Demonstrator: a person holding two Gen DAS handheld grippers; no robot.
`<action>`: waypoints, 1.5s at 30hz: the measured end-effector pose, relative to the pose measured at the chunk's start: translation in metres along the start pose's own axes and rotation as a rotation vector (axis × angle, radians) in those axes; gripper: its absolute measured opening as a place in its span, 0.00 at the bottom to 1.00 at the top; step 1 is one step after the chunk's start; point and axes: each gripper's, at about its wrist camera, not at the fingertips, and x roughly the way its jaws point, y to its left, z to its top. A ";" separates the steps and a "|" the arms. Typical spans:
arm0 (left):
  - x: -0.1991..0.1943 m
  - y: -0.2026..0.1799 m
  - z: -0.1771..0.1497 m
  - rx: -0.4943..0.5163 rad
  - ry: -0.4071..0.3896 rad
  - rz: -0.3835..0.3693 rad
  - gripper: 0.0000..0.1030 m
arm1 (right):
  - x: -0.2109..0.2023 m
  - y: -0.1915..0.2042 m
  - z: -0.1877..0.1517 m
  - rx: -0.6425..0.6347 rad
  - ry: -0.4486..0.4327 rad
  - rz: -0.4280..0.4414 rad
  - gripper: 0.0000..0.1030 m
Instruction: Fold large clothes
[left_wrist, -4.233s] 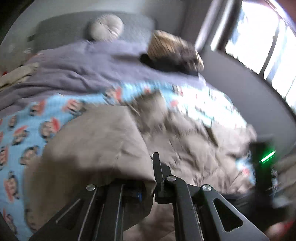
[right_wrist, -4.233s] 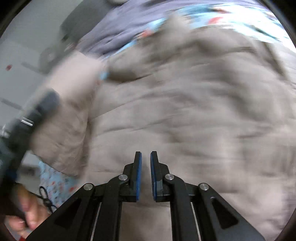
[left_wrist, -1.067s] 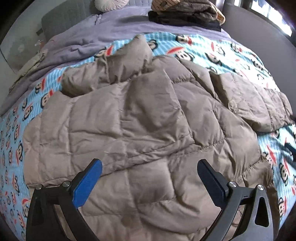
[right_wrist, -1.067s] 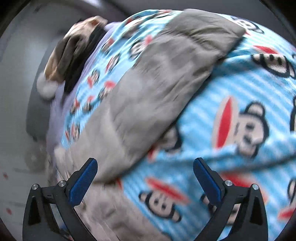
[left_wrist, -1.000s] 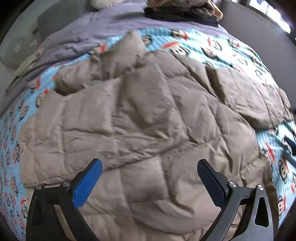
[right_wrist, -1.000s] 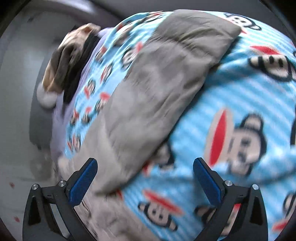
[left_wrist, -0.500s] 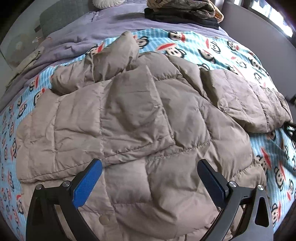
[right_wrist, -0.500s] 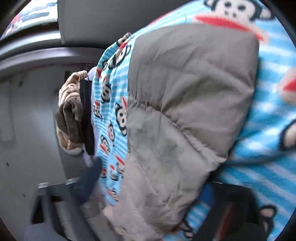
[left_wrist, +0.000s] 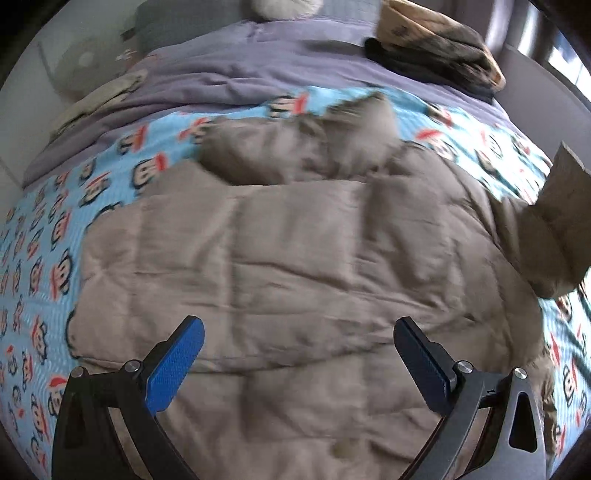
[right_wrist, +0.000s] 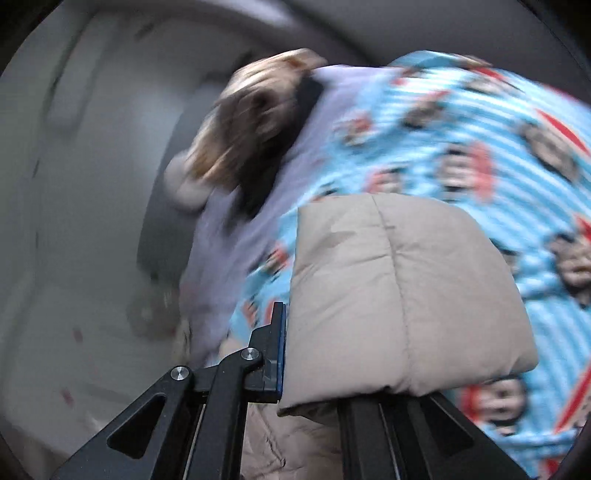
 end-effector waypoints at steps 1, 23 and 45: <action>-0.001 0.010 0.001 -0.013 -0.005 0.006 1.00 | 0.012 0.031 -0.010 -0.092 0.018 -0.004 0.07; 0.012 0.163 -0.008 -0.193 -0.045 0.034 1.00 | 0.202 0.159 -0.300 -0.772 0.475 -0.342 0.41; 0.000 0.202 0.006 -0.371 -0.097 -0.384 0.84 | 0.165 0.206 -0.285 -0.677 0.422 -0.146 0.17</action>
